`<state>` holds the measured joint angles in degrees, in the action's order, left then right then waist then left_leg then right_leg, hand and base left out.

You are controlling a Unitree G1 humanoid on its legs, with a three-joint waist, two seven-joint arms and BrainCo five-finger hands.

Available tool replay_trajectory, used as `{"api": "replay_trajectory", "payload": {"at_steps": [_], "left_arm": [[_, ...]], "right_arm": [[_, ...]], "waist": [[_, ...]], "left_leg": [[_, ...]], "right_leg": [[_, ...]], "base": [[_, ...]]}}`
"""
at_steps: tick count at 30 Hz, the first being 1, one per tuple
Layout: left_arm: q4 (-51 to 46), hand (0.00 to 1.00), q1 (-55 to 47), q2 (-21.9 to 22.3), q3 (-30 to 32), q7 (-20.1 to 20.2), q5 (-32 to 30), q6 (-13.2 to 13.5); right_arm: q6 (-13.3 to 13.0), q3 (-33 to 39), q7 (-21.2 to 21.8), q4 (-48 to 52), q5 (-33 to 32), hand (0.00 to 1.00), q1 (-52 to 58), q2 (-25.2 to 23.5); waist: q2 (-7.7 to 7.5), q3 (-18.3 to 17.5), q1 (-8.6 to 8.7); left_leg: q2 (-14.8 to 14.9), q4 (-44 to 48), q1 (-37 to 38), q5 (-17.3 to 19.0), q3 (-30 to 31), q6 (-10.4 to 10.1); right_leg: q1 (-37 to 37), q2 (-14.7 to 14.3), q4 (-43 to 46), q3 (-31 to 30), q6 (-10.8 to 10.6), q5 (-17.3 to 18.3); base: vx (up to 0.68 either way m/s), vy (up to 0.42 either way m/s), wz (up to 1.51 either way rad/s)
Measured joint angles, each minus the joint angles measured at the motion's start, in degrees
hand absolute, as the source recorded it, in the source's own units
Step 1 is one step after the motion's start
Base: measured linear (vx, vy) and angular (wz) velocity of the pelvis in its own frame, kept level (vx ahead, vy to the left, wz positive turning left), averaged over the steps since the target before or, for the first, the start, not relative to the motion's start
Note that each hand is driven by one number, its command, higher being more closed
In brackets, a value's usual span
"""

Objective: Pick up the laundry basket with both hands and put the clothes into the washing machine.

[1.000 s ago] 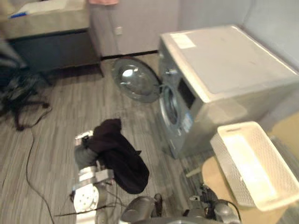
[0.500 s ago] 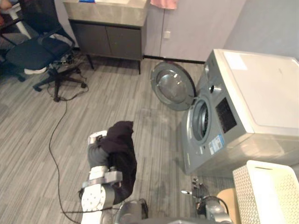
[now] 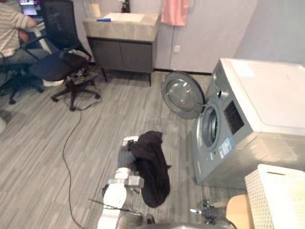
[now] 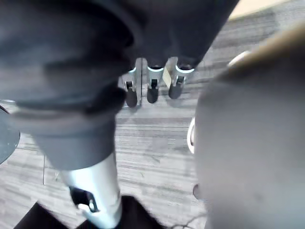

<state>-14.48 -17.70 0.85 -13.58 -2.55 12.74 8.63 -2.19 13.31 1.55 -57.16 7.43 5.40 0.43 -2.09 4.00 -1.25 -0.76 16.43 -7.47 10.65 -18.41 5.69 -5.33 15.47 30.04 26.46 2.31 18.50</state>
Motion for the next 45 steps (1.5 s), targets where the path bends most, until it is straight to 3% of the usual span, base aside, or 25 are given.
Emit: {"api": "replay_trajectory", "payload": {"at_steps": [2,4,5,8,10,11,12,13,14,15,16,18,19,20,21,22,23,24,27,29,32,33,40,45], "left_arm": [[1.5,1.00,1.4,-0.1,0.1,-0.2,0.0,-0.1],[3.1,1.00,3.2,-0.2,-0.4,-0.4,0.0,-0.6],[3.9,1.00,4.5,-0.3,-1.7,-0.4,-0.1,-0.7],[3.8,1.00,5.3,-0.4,-4.8,0.0,-1.7,-0.8],[3.4,1.00,3.8,-0.4,-4.5,0.2,-2.3,-0.8],[2.5,1.00,2.6,-0.5,-4.3,0.2,-2.3,-0.7],[2.5,1.00,2.0,-0.2,-4.3,0.0,-2.7,-0.8],[2.9,1.00,1.3,-0.2,-4.5,-0.2,-3.2,-0.8],[3.0,1.00,1.4,-0.5,-5.0,-0.1,-3.2,-0.8],[3.2,1.00,1.7,-0.7,-5.3,0.0,-3.2,-0.8],[4.5,1.00,3.4,-2.4,-6.9,0.4,-3.3,-0.8],[7.5,1.00,4.9,-3.6,-7.8,1.1,-3.2,-0.8],[9.2,1.00,5.3,-4.1,-8.6,1.2,-3.2,-1.0],[10.3,1.00,5.4,-4.1,-9.6,1.2,-3.1,-1.3],[10.6,1.00,5.6,-4.2,-10.6,1.4,-3.1,-1.4],[10.6,1.00,6.0,-4.2,-11.2,1.5,-3.2,-1.4],[11.0,1.00,7.2,-4.4,-11.7,2.2,-3.2,-1.3],[12.6,1.00,8.4,-4.7,-11.9,2.7,-3.2,-1.3],[13.2,1.00,7.6,-5.3,-11.0,2.6,-3.3,-1.4],[13.1,1.00,7.5,-5.1,-10.9,2.6,-3.4,-1.4],[12.8,1.00,7.6,-4.0,-10.5,2.6,-3.8,-1.4],[10.3,1.00,7.6,-3.1,-8.8,2.6,-4.5,-1.3],[10.4,1.00,7.7,-2.9,-7.7,2.4,-4.5,-1.3],[12.7,1.00,7.8,-0.8,0.5,-0.5,-4.5,-1.0]], "right_arm": [[0.0,0.4,0.0,0.2,-0.2,0.00,-0.1,-0.2],[-0.2,0.4,0.0,0.2,-0.7,0.00,-0.2,-0.6],[-0.2,0.4,0.0,0.2,-0.9,0.00,-0.2,-0.9],[-0.1,1.6,0.1,0.6,-0.7,0.00,-0.1,-1.4],[0.2,1.4,0.4,2.4,-0.6,0.00,1.0,-1.2],[0.1,0.9,0.5,4.6,-0.7,0.00,1.7,-1.0],[0.2,0.1,0.4,5.0,-0.8,0.00,2.0,-0.5],[0.3,-1.0,0.1,4.3,-0.8,0.00,1.9,0.5],[0.3,-1.1,-0.2,3.8,-0.8,0.00,1.7,0.5],[0.3,-1.1,-0.2,3.8,-0.8,0.00,1.2,0.2],[0.1,-1.1,-0.2,3.5,-0.8,0.00,0.9,-0.4],[0.2,-1.1,-0.2,1.3,-0.9,0.00,0.5,-1.4],[0.2,-1.0,-0.2,1.0,-1.3,0.00,0.5,-1.7],[0.0,-0.7,-0.2,0.5,-1.4,0.00,0.0,-1.3],[-0.3,-0.7,-0.3,0.0,-1.9,0.00,-0.2,-0.7],[-0.3,-0.6,-0.4,-0.1,-2.4,0.00,-0.4,-0.7],[-0.2,-0.7,-0.4,-0.1,-2.8,0.00,-0.6,-1.0],[-0.2,-0.8,-0.6,-0.1,-2.9,0.00,-0.8,-1.2],[-0.5,-1.1,-0.6,-1.8,-3.4,0.00,-3.3,-0.2],[-0.5,-2.7,-0.6,-2.3,-3.3,0.00,-4.1,0.0],[-0.5,-2.6,-0.3,-2.2,-3.3,0.00,-3.9,-0.2],[-0.1,-0.3,-0.1,4.2,-3.3,0.00,1.6,-2.7],[-0.1,-0.4,-0.1,3.9,-3.3,0.00,1.7,-2.8],[0.1,-2.9,-0.2,1.6,-2.3,0.00,0.8,-2.2]], "waist": [[0.35,0.3,0.17],[0.02,0.1,0.57],[-0.33,0.0,0.91],[-0.49,-0.2,2.04],[-0.18,0.2,1.67],[1.36,0.6,1.88],[2.13,0.3,1.71],[2.78,-1.0,0.33],[3.02,-1.8,0.05],[3.12,-2.1,0.23],[1.33,-2.7,1.09],[-1.17,-3.2,1.61],[-1.59,-3.5,2.23],[-0.92,-3.3,2.85],[0.48,-3.4,3.55],[0.62,-3.5,3.67],[0.45,-3.6,3.57],[-0.24,-4.1,3.74],[3.05,-3.9,3.35],[3.99,-3.8,3.02],[3.96,-3.8,3.18],[-0.54,-4.4,2.00],[-1.24,-4.9,1.96],[-1.97,-5.3,1.76]], "left_leg": [[0.7,-1.1,-0.1,-0.5,0.0,-0.6],[0.8,-3.2,0.6,-1.2,1.5,-1.5],[0.4,-4.2,0.9,-1.4,2.7,-1.8],[0.0,-3.4,1.9,-0.8,4.5,-2.0],[3.1,6.0,1.3,3.4,3.6,-5.7],[8.1,22.3,-5.2,4.5,2.7,-7.7],[11.3,29.0,-8.3,4.0,1.7,-8.5],[15.3,31.7,-10.2,5.2,-1.3,-6.6],[16.7,24.7,-9.0,5.8,-2.1,-5.5],[15.6,21.7,-8.2,6.8,-2.5,-4.9],[12.6,14.0,-7.0,6.4,-2.8,-4.7],[9.7,7.8,-5.5,3.3,-2.6,-4.8],[8.5,4.3,-4.1,1.7,-2.1,-4.8],[7.9,0.7,-1.9,0.1,-1.6,-4.7],[8.3,-0.8,-1.6,-0.3,-0.3,-4.8],[8.5,-0.9,-1.6,-0.4,0.3,-4.8],[8.1,-0.9,-1.6,-0.5,0.9,-5.0],[7.4,-0.9,-0.8,-0.3,1.3,-5.8],[8.8,-3.6,2.9,-0.9,-0.6,-7.0],[9.6,-4.4,4.9,-0.7,-2.6,-7.2],[10.6,-4.4,7.0,0.2,-3.9,-8.6],[10.7,2.9,3.7,4.1,-5.2,-6.7],[10.7,3.2,2.2,4.0,-5.7,-6.8],[11.1,1.3,1.2,2.4,-5.7,-8.2]], "right_leg": [[-2.6,-0.9,-0.8,-0.2,-0.1,-0.1],[-6.1,-3.1,-4.3,-3.0,-2.5,-1.6],[-6.7,-4.4,-5.6,-5.3,-3.8,-2.4],[-4.9,-5.1,-6.3,-5.6,-4.4,-2.6],[0.6,-8.0,-9.0,-2.4,-3.4,-2.7],[3.0,-10.1,-11.0,-1.4,-2.9,-7.0],[3.3,-11.5,-11.3,-1.2,-2.9,-7.0],[3.2,-12.7,-12.3,-1.6,-2.8,-7.0],[2.4,-13.7,-12.7,-1.7,-3.0,-6.7],[1.9,-13.7,-12.9,-1.8,-3.0,-6.7],[0.9,-12.6,-13.6,-1.3,-3.0,-7.2],[0.0,-11.1,-13.4,-1.1,-2.6,-7.9],[-0.2,-10.6,-12.5,-1.0,-1.8,-8.5],[-2.2,-10.3,-8.7,-0.9,-1.0,-8.1],[-2.9,-12.0,-12.1,-3.4,-1.9,-6.4],[-2.7,-12.8,-16.1,-4.6,-2.4,-6.5],[-2.2,-13.7,-24.4,-5.8,-1.3,-10.5],[-1.2,-13.5,-26.9,-6.5,-1.5,-18.1],[-0.8,-14.9,-25.0,-9.1,-1.1,-18.8],[-0.9,-15.8,-23.8,-11.5,-1.1,-18.9],[-0.5,-16.6,-22.1,-12.7,-1.0,-18.9],[-1.1,-14.7,-22.4,-10.8,-2.1,-19.6],[-1.4,-14.8,-24.9,-10.1,-2.1,-19.6],[-1.3,-14.4,-28.3,-3.2,-1.5,-20.3]], "base": [[-0.01,0.033,-0.15],[0.00,0.026,0.00],[0.02,-0.015,0.50],[0.16,-0.080,0.77],[0.30,-0.171,0.57],[0.16,-0.092,0.24],[0.19,-0.047,-0.08],[0.24,-0.053,-0.47],[0.26,-0.039,-0.48],[0.33,-0.072,0.01],[0.26,-0.051,0.30],[0.19,-0.067,0.41],[0.22,-0.053,0.45],[0.25,-0.063,0.49],[0.19,-0.058,0.42],[0.16,-0.107,0.41],[0.17,-0.142,0.46],[0.17,-0.138,0.26],[0.13,-0.045,-0.37],[0.08,-0.024,-0.64],[0.02,-0.009,-0.34],[-0.01,0.003,-0.05],[0.00,-0.013,-0.02],[0.03,-0.053,-0.01]]}}
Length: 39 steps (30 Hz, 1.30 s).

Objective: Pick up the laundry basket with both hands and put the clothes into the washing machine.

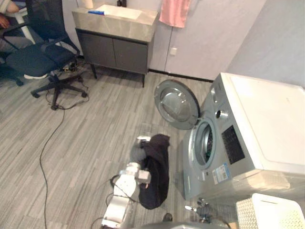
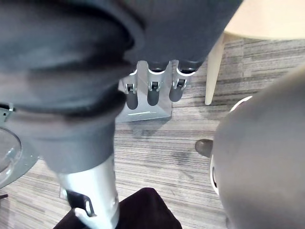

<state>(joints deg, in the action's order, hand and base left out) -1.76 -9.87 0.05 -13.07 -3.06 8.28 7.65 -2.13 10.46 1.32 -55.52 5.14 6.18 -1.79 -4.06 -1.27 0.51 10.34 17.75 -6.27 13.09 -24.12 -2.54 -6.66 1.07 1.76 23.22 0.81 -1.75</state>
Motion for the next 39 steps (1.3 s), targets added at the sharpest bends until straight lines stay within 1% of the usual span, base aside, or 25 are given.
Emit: {"api": "replay_trajectory", "payload": {"at_steps": [6,9,12,13,14,17,19,20,21,22,23,24,25,26,27,28,30,31,32,34,35,36,37,38,39], "left_arm": [[4.7,1.00,-0.3,0.9,9.8,-4.0,0.1,-0.4],[4.4,1.00,-0.3,0.9,11.4,-4.9,0.5,-0.3],[3.3,1.00,-0.7,0.7,13.3,-5.2,1.4,-0.3],[2.7,1.00,-1.2,0.7,13.7,-5.9,2.2,-0.4],[2.2,1.00,-1.5,0.5,13.7,-6.1,2.5,-0.4],[-0.4,1.00,-1.4,-0.6,14.1,-7.2,3.5,-0.3],[-0.9,1.00,-1.6,-0.7,15.3,-7.3,3.8,-0.3],[-0.9,1.00,-1.8,-0.6,15.3,-7.4,4.1,-0.3],[-0.9,1.00,-2.1,-0.4,14.9,-7.6,4.6,-0.3],[-1.0,1.00,-2.4,0.1,14.4,-7.6,4.6,-0.3],[-0.7,1.00,-2.4,0.5,12.7,-7.7,4.7,-0.4],[-0.7,1.00,-2.3,0.2,10.9,-7.5,4.7,-0.5],[-0.7,1.00,-2.3,0.0,9.6,-7.2,4.7,-0.5],[-0.7,1.00,-2.3,-0.3,8.5,-7.1,4.6,-0.5],[-0.7,1.00,-2.4,-0.4,8.2,-7.0,4.6,-0.5],[-0.6,1.00,-2.7,-0.7,8.4,-7.1,4.6,-0.7],[-0.6,1.00,-2.7,-2.0,8.5,-7.1,4.6,-0.9],[-0.6,1.00,-2.8,-2.5,8.5,-7.1,4.6,-0.9],[-0.6,1.00,-2.9,-2.5,8.5,-7.1,4.6,-0.8],[-0.6,1.00,-2.7,-2.4,8.2,-7.0,4.6,-0.7],[-0.6,1.00,-2.4,-2.4,8.1,-7.0,4.6,-0.8],[-0.5,1.00,-2.3,-2.4,8.1,-7.0,4.6,-0.8],[-0.5,1.00,-2.7,-2.5,8.1,-7.0,4.6,-0.9],[-0.4,1.00,-3.7,-2.6,8.1,-6.9,4.6,-1.2],[1.1,1.00,-3.5,-1.0,8.2,-6.9,4.6,-1.4]], "right_arm": [[0.1,-2.6,0.0,-4.2,1.8,0.00,-2.5,2.2],[0.2,-2.9,0.0,-6.6,2.4,0.00,-3.6,2.8],[0.1,-6.7,0.0,-8.0,2.8,0.00,-6.7,3.3],[0.1,-7.8,-0.1,-8.9,2.8,0.00,-7.6,3.7],[0.1,-8.8,-0.4,-8.9,2.8,0.00,-8.2,4.0],[0.1,-8.9,-1.7,-9.0,2.7,0.00,-10.2,3.8],[0.1,-10.0,-2.4,-9.0,2.4,0.00,-12.0,3.3],[0.0,-10.4,-2.5,-9.0,2.1,0.00,-12.1,3.3],[-0.3,-10.9,-2.6,-8.9,1.7,0.00,-12.3,3.9],[-0.4,-10.8,-2.6,-8.9,1.4,0.00,-12.2,4.2],[-0.4,-10.4,-2.7,-9.0,0.9,0.00,-11.7,4.5],[-0.4,-8.9,-2.5,-8.9,0.9,0.00,-10.5,3.7],[-0.4,-8.0,-2.4,-8.8,0.9,0.00,-9.7,3.2],[-0.3,-7.8,-2.4,-8.8,0.7,0.00,-9.1,2.9],[-0.2,-7.5,-2.3,-8.8,0.4,0.00,-9.1,2.7],[-0.1,-6.7,-2.2,-8.3,0.1,0.00,-9.3,2.5],[-0.9,-6.3,-2.2,-7.1,0.0,0.00,-9.7,2.4],[-1.4,-5.8,-2.1,-6.8,0.0,0.00,-9.8,2.3],[-1.4,-5.8,-2.0,-6.7,0.0,0.00,-9.8,2.2],[-1.3,-5.5,-1.9,-6.4,0.0,0.00,-9.7,2.1],[-1.1,-4.7,-1.6,-6.7,0.1,0.00,-9.7,2.1],[-0.9,-4.1,-1.4,-7.0,0.1,0.00,-9.5,2.1],[-0.7,-3.6,-1.2,-7.2,0.4,0.00,-9.0,2.1],[-0.5,-3.4,-1.1,-7.0,0.9,0.00,-8.0,1.9],[0.0,-3.4,-1.1,-6.3,1.4,0.00,-8.0,2.9]], "waist": [[0.64,0.8,-0.12],[0.68,1.6,-1.62],[0.06,6.6,-2.45],[0.31,8.0,-3.50],[0.26,8.5,-4.64],[-1.85,9.9,-5.39],[-3.33,10.8,-4.73],[-3.35,10.8,-4.58],[-2.37,10.8,-4.59],[-1.32,10.7,-4.56],[-0.76,10.9,-4.43],[-1.49,10.7,-4.38],[-1.41,10.8,-4.30],[-1.47,10.7,-4.54],[-1.35,10.8,-4.55],[-0.63,11.3,-4.46],[0.12,11.8,-3.96],[1.03,12.2,-3.56],[1.03,12.1,-3.01],[0.77,11.3,-2.62],[0.35,10.8,-2.57],[-0.34,10.3,-2.62],[-0.48,10.2,-2.74],[-1.26,9.8,-2.82],[1.21,10.3,-3.00]], "left_leg": [[-1.8,-6.1,0.0,-3.7,2.4,-1.3],[-1.2,-4.3,-1.7,-3.3,4.5,-1.2],[2.3,13.4,-7.6,-1.4,7.0,-0.6],[4.4,22.7,-11.4,-2.3,8.5,0.2],[4.9,26.6,-14.6,-1.8,10.1,0.4],[4.4,19.9,-18.6,-0.8,10.0,1.9],[4.6,12.8,-19.9,-1.4,12.2,1.0],[4.6,10.6,-19.8,-1.9,13.3,0.1],[4.8,5.6,-18.5,-4.1,15.1,-2.5],[5.2,3.8,-17.6,-5.0,16.3,-3.7],[4.8,6.7,-17.4,-7.2,16.5,-6.3],[2.2,10.5,-17.3,-4.1,15.9,-4.2],[0.8,12.5,-16.6,-1.6,15.1,-3.1],[-0.6,13.8,-15.3,0.7,13.4,-1.5],[-1.4,14.4,-14.2,2.1,12.1,-0.5],[-2.2,14.7,-10.5,4.2,8.8,0.9],[-2.9,12.3,-5.7,4.6,5.9,1.4],[-3.8,8.0,-0.1,4.6,3.1,1.4],[-4.6,5.6,2.6,4.6,1.6,1.4],[-6.3,2.0,5.5,4.6,-0.9,1.4],[-7.7,-0.2,6.8,4.6,-3.2,1.3],[-8.7,-1.2,7.9,5.0,-4.9,0.7],[-9.7,-0.8,9.1,5.9,-6.5,-0.8],[-10.6,4.5,9.7,7.9,-8.3,-3.1],[-8.0,13.5,8.7,9.8,-8.8,-2.0]], "right_leg": [[0.2,-0.3,-3.2,2.8,-0.3,-0.6],[0.5,-0.7,-3.3,5.2,-1.0,0.2],[4.0,-1.2,-3.1,6.9,-0.8,2.6],[5.4,-1.9,-3.1,6.7,-0.3,3.1],[5.6,-1.8,-2.9,7.0,0.4,3.7],[4.4,0.8,-2.5,7.3,0.0,3.9],[4.5,4.2,-0.9,7.3,-2.9,3.7],[4.6,5.1,-0.5,7.2,-3.7,3.7],[5.3,6.1,-0.1,6.7,-5.5,3.7],[6.1,6.3,0.1,6.6,-6.8,3.8],[7.6,8.6,1.6,6.6,-9.3,4.8],[7.4,12.8,6.3,6.8,-10.3,5.6],[6.9,15.6,10.7,6.8,-9.8,5.8],[5.4,18.9,16.9,6.8,-6.4,6.7],[3.6,21.3,22.1,6.8,-1.5,7.2],[-2.8,25.0,37.7,4.1,3.3,9.5],[-6.7,23.6,47.7,3.4,0.7,12.7],[-8.0,20.4,49.1,7.1,0.0,15.5],[-8.1,18.7,47.3,11.7,-0.2,16.5],[-8.4,17.3,42.3,23.0,0.9,17.1],[-8.3,16.2,37.1,33.0,3.5,17.5],[-7.4,14.5,32.4,39.5,7.5,17.3],[-6.7,12.0,27.6,42.9,10.7,17.5],[-4.5,8.5,20.1,42.7,13.6,18.6],[-2.5,5.8,16.4,40.6,14.7,14.9]], "base": [[0.08,-0.038,0.25],[0.06,0.018,0.39],[0.02,0.033,0.37],[-0.01,0.077,0.00],[0.03,0.129,0.05],[0.10,0.150,0.18],[0.22,0.291,0.11],[0.22,0.333,-0.13],[0.19,0.312,-0.20],[0.31,0.507,-0.17],[0.40,0.648,0.07],[0.42,0.682,0.19],[0.36,0.579,0.17],[0.29,0.472,0.01],[0.35,0.563,-0.39],[0.32,0.485,-0.56],[0.33,0.424,-0.65],[0.30,0.318,-0.68],[0.31,0.310,-0.67],[0.27,0.257,-0.54],[0.30,0.247,-0.68],[0.32,0.208,-0.71],[0.34,0.187,-0.76],[0.37,0.244,-0.82],[0.27,0.231,-0.97]]}}
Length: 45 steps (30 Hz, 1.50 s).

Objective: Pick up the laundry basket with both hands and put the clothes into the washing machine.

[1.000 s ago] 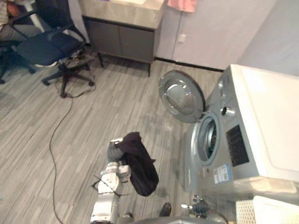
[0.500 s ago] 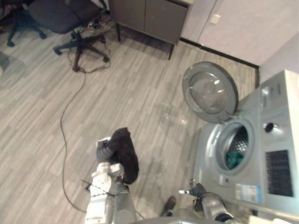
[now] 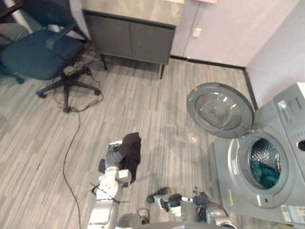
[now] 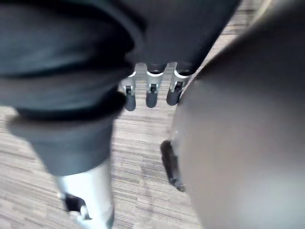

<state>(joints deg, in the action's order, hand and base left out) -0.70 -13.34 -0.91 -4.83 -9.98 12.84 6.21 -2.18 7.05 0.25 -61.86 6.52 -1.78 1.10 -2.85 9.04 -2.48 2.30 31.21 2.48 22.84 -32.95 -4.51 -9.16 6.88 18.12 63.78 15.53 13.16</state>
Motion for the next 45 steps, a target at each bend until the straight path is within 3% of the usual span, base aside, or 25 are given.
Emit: {"api": "replay_trajectory", "payload": {"at_steps": [1,2,3,5,7,9,11,12,13,14,18,19,24,28,30,32,33,34,37,38,39,40,41,44,45], "left_arm": [[0.2,1.00,-0.6,1.1,0.3,-0.1,0.0,-0.5],[0.3,1.00,-1.4,1.6,0.2,0.0,0.1,-0.5],[0.6,1.00,-2.3,1.9,0.0,0.0,0.1,-0.5],[1.4,1.00,-4.0,1.3,-0.1,0.0,0.1,-0.5],[2.1,1.00,-4.3,0.8,-0.6,0.1,0.2,-0.5],[2.3,1.00,-4.9,0.8,-1.0,0.7,0.5,-0.5],[2.4,1.00,-6.8,1.5,-1.2,1.9,0.6,-0.3],[2.5,1.00,-6.9,1.9,-1.2,2.3,0.6,-0.2],[3.1,1.00,-6.6,2.1,-1.2,2.4,0.6,-0.1],[4.1,1.00,-6.5,1.7,-1.2,2.5,0.6,-0.2],[4.1,1.00,-6.0,2.1,-2.1,5.1,0.6,-0.1],[4.1,1.00,-6.4,2.1,-2.1,5.3,0.6,-0.1],[6.2,1.00,-6.8,1.4,-2.4,6.6,0.6,-0.6],[10.3,1.00,-5.0,0.2,-2.6,8.4,1.2,-1.0],[12.4,1.00,-3.7,-0.3,-2.5,8.7,1.6,-1.0],[13.9,1.00,-3.8,-1.3,-2.4,8.7,2.3,-1.1],[14.6,1.00,-4.1,-2.6,-2.1,8.7,2.4,-1.1],[16.8,1.00,-3.0,-2.5,-1.8,8.5,2.8,-1.3],[19.4,1.00,-2.0,-0.7,-1.5,8.3,5.1,-1.5],[19.8,1.00,-1.8,-0.4,-1.2,8.1,6.0,-1.5],[20.7,1.00,-1.3,-0.2,-1.1,7.3,7.5,-1.5],[21.5,1.00,-0.9,0.3,-0.9,6.4,9.4,-1.5],[21.6,1.00,-0.9,0.5,-1.0,5.9,10.8,-1.5],[21.6,1.00,-0.6,0.6,-1.5,5.9,11.4,-1.9],[21.6,1.00,0.0,0.6,-1.6,5.9,11.6,-2.0]], "right_arm": [[0.2,0.0,0.0,0.8,0.3,0.00,0.0,0.8],[0.3,-0.1,-0.1,2.2,0.3,0.00,0.6,0.4],[0.1,-0.4,-0.1,3.0,0.3,0.00,1.5,-0.3],[0.1,-1.1,-0.4,2.3,0.2,0.00,2.2,-1.5],[0.2,-1.3,-0.4,1.9,0.1,0.00,2.5,-2.1],[0.1,-1.5,-0.5,1.3,0.0,0.00,2.1,-1.8],[0.0,-4.1,-0.4,-0.4,-0.2,0.00,1.0,0.2],[-0.1,-4.2,-0.4,-0.1,-0.1,0.00,1.0,0.5],[-0.2,-4.0,-0.2,0.2,-0.1,0.00,1.0,0.6],[-0.3,-3.5,-0.3,0.7,-0.1,0.00,1.0,0.5],[-1.2,-3.4,-0.1,3.2,0.2,0.00,2.9,-0.2],[-1.3,-3.3,-0.1,3.7,0.2,0.00,2.9,-0.4],[-1.3,-1.0,0.0,2.5,0.8,0.00,2.1,-0.5],[-0.9,0.1,0.0,2.7,0.8,0.00,0.9,0.7],[-0.3,0.3,0.0,3.1,0.8,0.00,-0.1,1.5],[0.2,-0.5,0.1,2.7,0.8,0.00,0.1,1.2],[0.3,-1.4,0.1,2.5,0.8,0.00,0.7,0.3],[0.2,-1.5,0.2,2.6,0.8,0.00,1.0,0.3],[-0.2,-1.7,0.2,2.6,0.8,0.00,0.9,1.1],[-0.2,-2.4,0.2,2.5,0.8,0.00,0.8,1.4],[-0.2,-3.6,0.1,2.2,0.8,0.00,0.8,1.7],[-0.2,-4.3,0.0,1.6,0.8,0.00,0.8,1.9],[-0.2,-6.1,-0.1,1.4,0.6,0.00,0.9,2.1],[0.1,-6.4,-0.4,0.1,-0.5,0.00,1.0,2.6],[0.1,-6.5,-0.5,0.0,-0.9,0.00,1.2,2.6]], "waist": [[2.08,-0.4,-0.20],[3.49,-0.7,-1.06],[4.00,-1.0,-1.96],[3.43,-2.4,-2.47],[1.79,-3.4,-2.76],[1.48,-3.5,-2.89],[4.85,-3.9,-3.15],[5.50,-4.0,-3.14],[6.27,-3.6,-2.97],[5.96,-3.6,-2.51],[5.25,-3.9,-1.52],[5.23,-3.9,-1.56],[5.04,-3.8,-1.20],[6.01,-3.3,-0.90],[6.74,-2.8,-0.49],[5.95,-3.0,-0.42],[4.09,-3.6,-0.04],[3.51,-4.1,0.02],[5.30,-3.7,0.24],[5.31,-3.7,0.21],[4.87,-3.5,0.22],[4.47,-2.8,0.14],[3.81,-1.7,0.09],[2.63,-0.8,-0.04],[2.16,-0.5,0.02]], "left_leg": [[4.9,12.2,-2.9,-1.1,-0.4,2.0],[10.1,26.7,-6.7,-4.0,0.8,6.7],[14.2,36.1,-9.3,-5.4,2.7,9.0],[17.5,38.3,-13.8,-4.8,4.9,9.6],[17.2,31.5,-18.8,-4.5,9.5,9.5],[13.0,17.5,-20.1,-4.7,18.8,8.3],[8.4,-3.3,-18.3,-7.7,34.1,3.4],[7.8,-7.3,-17.8,-8.4,36.3,2.2],[6.4,-10.1,-16.2,-12.6,37.6,0.2],[5.9,-10.4,-14.7,-13.0,35.9,0.5],[4.2,-10.1,-11.1,-10.1,26.1,2.8],[4.1,-10.2,-10.4,-9.7,24.8,3.2],[5.0,-10.9,-7.0,-6.6,16.3,3.7],[7.1,-11.2,-6.8,-6.4,15.9,3.4],[9.3,-10.7,-5.4,-5.4,15.9,1.9],[10.6,-9.3,-4.2,-4.3,16.0,-0.1],[10.9,-8.7,-3.4,-3.3,16.1,-1.7],[12.8,-7.9,-2.9,-2.3,16.8,-3.5],[19.0,-5.4,-3.9,-3.8,19.1,-5.0],[19.8,-3.1,-5.1,-4.6,20.5,-3.7],[20.7,1.1,-7.6,-6.7,23.1,-0.4],[21.9,7.7,-10.8,-11.7,25.7,4.0],[23.4,14.2,-14.0,-16.2,27.0,5.3],[24.5,23.9,-18.4,-14.2,24.4,5.3],[23.2,23.4,-19.6,-13.1,23.4,3.8]], "right_leg": [[2.1,-3.0,-2.8,-1.7,-1.2,-0.4],[4.5,-5.5,-4.2,-5.4,-2.1,-0.9],[6.6,-7.1,-4.4,-9.4,-2.7,-0.9],[7.4,-7.5,-6.2,-14.2,-2.9,-1.0],[7.9,-7.5,-10.1,-19.1,-5.1,-2.6],[7.1,-6.5,-11.7,-25.9,-6.4,-6.8],[4.7,-6.5,-12.7,-33.5,-8.0,-7.9],[4.1,-6.5,-12.9,-35.1,-9.0,-8.7],[3.5,-6.2,-13.3,-38.8,-11.2,-11.2],[3.7,-5.7,-14.0,-41.2,-12.9,-12.9],[3.0,-2.8,-13.8,-48.7,-16.7,-14.9],[2.6,-2.4,-13.1,-49.4,-17.0,-14.6],[-0.4,4.1,-3.4,-30.7,-14.7,-9.4],[-4.2,3.8,1.5,-32.8,-15.2,-8.9],[-6.4,9.0,8.3,-32.4,-16.6,-5.7],[-5.9,10.9,5.9,-33.5,-17.0,-7.3],[-5.8,11.7,3.6,-35.5,-16.4,-11.1],[-5.3,10.8,5.0,-35.8,-20.9,-9.8],[-5.7,5.4,8.1,-34.2,-18.7,-4.1],[-5.7,4.7,8.6,-34.1,-18.2,-3.1],[-5.2,3.6,8.5,-33.8,-17.6,-2.1],[-3.3,1.9,6.9,-33.5,-16.8,-1.6],[-0.2,0.2,4.1,-33.2,-16.0,-1.5],[5.3,-2.2,-2.0,-33.7,-15.0,-2.2],[7.0,-2.5,-3.8,-33.9,-15.1,-2.3]], "base": [[0.20,0.259,-1.20],[0.20,0.342,-1.61],[0.18,0.280,-1.54],[0.12,0.287,-1.48],[0.12,0.218,-1.22],[0.08,0.265,-1.39],[0.10,0.404,-2.08],[0.13,0.399,-1.95],[0.16,0.390,-1.44],[0.20,0.453,-1.31],[0.16,0.345,-0.90],[0.14,0.280,-1.09],[0.11,0.104,-0.81],[0.12,-0.055,-0.35],[0.09,-0.111,-0.12],[0.11,-0.195,-0.11],[0.22,-0.422,-0.11],[0.20,-0.396,-0.11],[0.20,-0.396,-0.15],[0.19,-0.375,-0.09],[0.17,-0.309,-0.06],[0.26,-0.448,-0.08],[0.22,-0.347,-0.10],[0.24,-0.269,-0.15],[0.17,-0.113,-0.11]]}}
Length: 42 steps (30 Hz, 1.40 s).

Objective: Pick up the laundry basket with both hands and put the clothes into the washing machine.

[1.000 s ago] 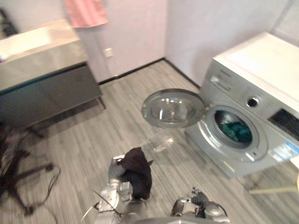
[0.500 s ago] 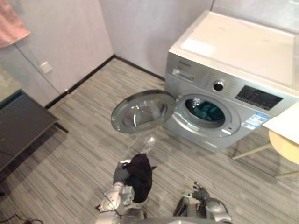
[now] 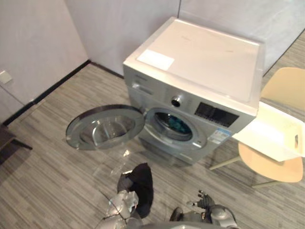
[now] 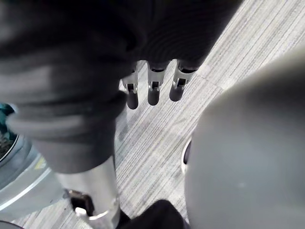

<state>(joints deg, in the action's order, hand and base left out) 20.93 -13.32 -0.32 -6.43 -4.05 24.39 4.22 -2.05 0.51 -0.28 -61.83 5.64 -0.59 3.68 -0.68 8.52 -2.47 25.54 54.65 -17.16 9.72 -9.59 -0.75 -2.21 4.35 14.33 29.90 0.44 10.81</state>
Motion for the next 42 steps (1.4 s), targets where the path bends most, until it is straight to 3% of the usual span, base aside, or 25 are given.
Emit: {"api": "replay_trajectory", "payload": {"at_steps": [2,5,6,7,8,11,14,15,17,21,24,26,30,32,33,36,39,42], "left_arm": [[0.0,1.00,1.4,-0.1,-0.1,0.0,1.0,0.0],[0.0,1.00,4.1,-0.8,-0.1,-0.1,3.9,0.0],[0.2,1.00,5.4,-1.2,0.2,-0.2,5.5,0.0],[0.3,1.00,5.6,-1.2,0.3,-0.2,6.1,0.0],[1.1,1.00,6.4,-2.2,0.3,-0.2,6.6,0.1],[4.3,1.00,10.1,-5.4,0.5,-1.7,8.4,0.5],[4.6,1.00,12.9,-5.8,-0.5,-2.8,11.0,1.2],[4.6,1.00,14.7,-5.3,-1.6,-3.1,11.1,1.7],[4.6,1.00,18.5,-5.3,-3.6,-3.8,11.1,2.4],[8.7,1.00,34.0,-4.7,-4.7,-6.2,11.0,3.3],[9.1,1.00,38.1,-4.3,-4.8,-7.6,11.0,4.0],[9.0,1.00,39.4,-4.3,-4.8,-8.3,10.9,4.0],[9.0,1.00,41.3,-4.4,-4.5,-9.9,11.2,5.2],[9.2,1.00,42.9,-4.4,-4.4,-10.0,12.2,5.3],[10.5,1.00,44.1,-4.4,-4.2,-10.2,13.5,5.9],[13.6,1.00,47.6,-4.0,-2.7,-11.5,15.7,6.3],[17.4,1.00,52.4,-3.0,0.1,-13.1,16.7,6.7],[18.4,1.00,54.9,-0.7,2.3,-14.4,17.8,7.4]], "right_arm": [[0.1,-0.9,-0.1,-0.3,-0.8,0.00,0.0,0.0],[0.0,-1.1,-0.6,-0.2,-1.1,0.00,-0.3,-1.1],[-0.1,-1.1,-0.6,0.0,-1.2,0.00,-0.3,-1.5],[-0.1,-1.1,-0.6,0.2,-1.2,0.00,-0.3,-1.3],[-0.1,-1.1,-0.8,0.3,-1.3,0.00,-0.4,-2.1],[-0.8,-3.2,-0.7,1.8,-1.6,0.00,-0.3,-4.5],[-2.0,-3.9,-0.7,4.0,-1.6,0.00,-1.1,-5.0],[-2.0,-4.0,-0.9,4.7,-1.7,0.00,-2.8,-4.3],[-2.0,-5.5,-1.3,5.5,-1.7,0.00,-6.1,-3.0],[-1.3,-7.7,-3.7,7.4,-1.8,0.00,-13.1,-2.3],[-1.2,-10.5,-4.5,10.1,-1.7,0.00,-14.4,-3.3],[-1.3,-12.4,-4.9,11.7,-1.6,0.00,-16.0,-4.2],[-1.8,-16.8,-5.0,14.3,-1.2,0.00,-18.8,-6.3],[-1.8,-19.3,-5.0,13.9,-0.3,0.00,-20.8,-7.7],[-1.8,-20.8,-5.0,13.8,0.5,0.00,-21.6,-8.3],[-1.8,-21.1,-5.2,14.5,1.0,0.00,-23.2,-8.8],[-1.8,-20.4,-6.4,15.1,0.5,0.00,-26.1,-8.5],[-1.9,-16.9,-8.7,16.2,-1.1,0.00,-26.6,-7.6]], "waist": [[-0.73,0.4,0.01],[-2.58,1.6,-0.04],[-2.94,1.9,0.06],[-2.83,2.0,0.00],[-5.01,2.6,-0.11],[-7.03,3.3,-0.17],[-5.96,5.4,-0.06],[-4.32,6.9,-0.27],[-3.42,9.2,0.01],[-4.57,15.9,0.84],[-5.47,16.4,1.21],[-5.94,16.6,0.55],[-6.98,17.1,-0.82],[-8.69,17.9,-1.62],[-9.18,18.2,-1.63],[-9.68,18.3,-1.50],[-9.96,19.0,0.36],[-9.91,19.9,2.42]], "left_leg": [[-2.3,-3.8,-1.9,1.6,-0.7,-1.8],[-6.5,-16.1,-3.6,1.6,-1.5,-1.8],[-9.4,-29.5,-3.2,-1.5,-1.3,-2.6],[-10.1,-33.6,-2.7,-5.6,-0.8,-3.3],[-11.8,-34.0,-1.9,-6.3,-1.1,-2.9],[-13.9,-33.7,-2.6,-6.1,-1.3,-2.0],[-13.0,-28.9,-3.5,-4.4,-1.6,-0.6],[-11.8,-26.8,-5.0,-3.0,-1.9,-0.9],[-11.6,-26.8,-7.6,-1.3,-3.1,-1.3],[-12.9,-28.3,-15.1,-3.0,-5.2,0.1],[-13.6,-30.2,-17.1,-4.5,-5.2,0.4],[-13.3,-30.6,-17.6,-5.2,-5.5,0.7],[-9.7,-27.0,-20.3,-5.4,-5.3,0.7],[-6.3,-23.2,-21.6,-5.3,-4.6,0.6],[-3.5,-19.9,-22.8,-3.8,-3.1,-0.9],[-0.3,-17.1,-25.4,-2.0,-1.0,-2.4],[-1.0,-15.2,-30.2,-1.6,0.1,-2.5],[-6.2,-19.9,-32.2,-5.3,-1.2,-0.7]], "right_leg": [[1.2,-0.2,-1.8,-0.3,-0.4,-0.3],[2.2,1.0,-3.0,-0.9,-1.3,-0.8],[3.1,2.0,-3.7,-1.1,-2.8,-1.6],[3.3,1.9,-3.8,-1.4,-3.2,-1.8],[3.5,3.0,-4.7,-2.0,-4.1,-1.9],[4.2,3.7,-9.6,-2.2,-3.6,-5.6],[3.0,4.3,-6.7,-4.6,-3.9,-6.7],[-0.1,4.6,-3.2,-6.2,-4.4,-6.4],[-6.4,5.8,1.2,-8.2,-6.3,-5.0],[-15.7,7.6,1.4,-9.2,-7.4,-5.6],[-17.1,7.5,-1.2,-8.2,-6.9,-7.5],[-17.2,6.8,-3.4,-8.1,-6.6,-8.9],[-17.9,4.1,-4.0,-6.4,-6.0,-9.8],[-18.0,1.7,-3.1,-6.3,-5.7,-9.6],[-18.2,-0.4,-1.9,-6.4,-4.5,-8.9],[-21.5,-2.3,2.3,-6.3,-2.8,-7.1],[-28.6,-0.1,10.6,-5.9,-2.3,-3.8],[-33.1,4.7,12.8,-5.1,-2.9,-4.0]], "base": [[0.22,-0.029,-0.10],[0.20,0.118,-0.08],[0.23,0.285,-0.13],[0.23,0.303,-0.14],[0.13,0.132,-0.01],[0.16,0.183,0.02],[0.03,0.138,-0.30],[-0.08,0.151,-0.61],[-0.19,0.139,-0.83],[-0.19,0.041,-0.38],[-0.09,0.037,0.05],[0.00,-0.006,-0.09],[0.01,-0.069,-0.21],[-0.03,-0.136,-0.43],[-0.04,-0.110,-0.43],[-0.07,-0.043,-0.47],[-0.12,-0.046,-0.07],[-0.09,0.019,0.45]]}}
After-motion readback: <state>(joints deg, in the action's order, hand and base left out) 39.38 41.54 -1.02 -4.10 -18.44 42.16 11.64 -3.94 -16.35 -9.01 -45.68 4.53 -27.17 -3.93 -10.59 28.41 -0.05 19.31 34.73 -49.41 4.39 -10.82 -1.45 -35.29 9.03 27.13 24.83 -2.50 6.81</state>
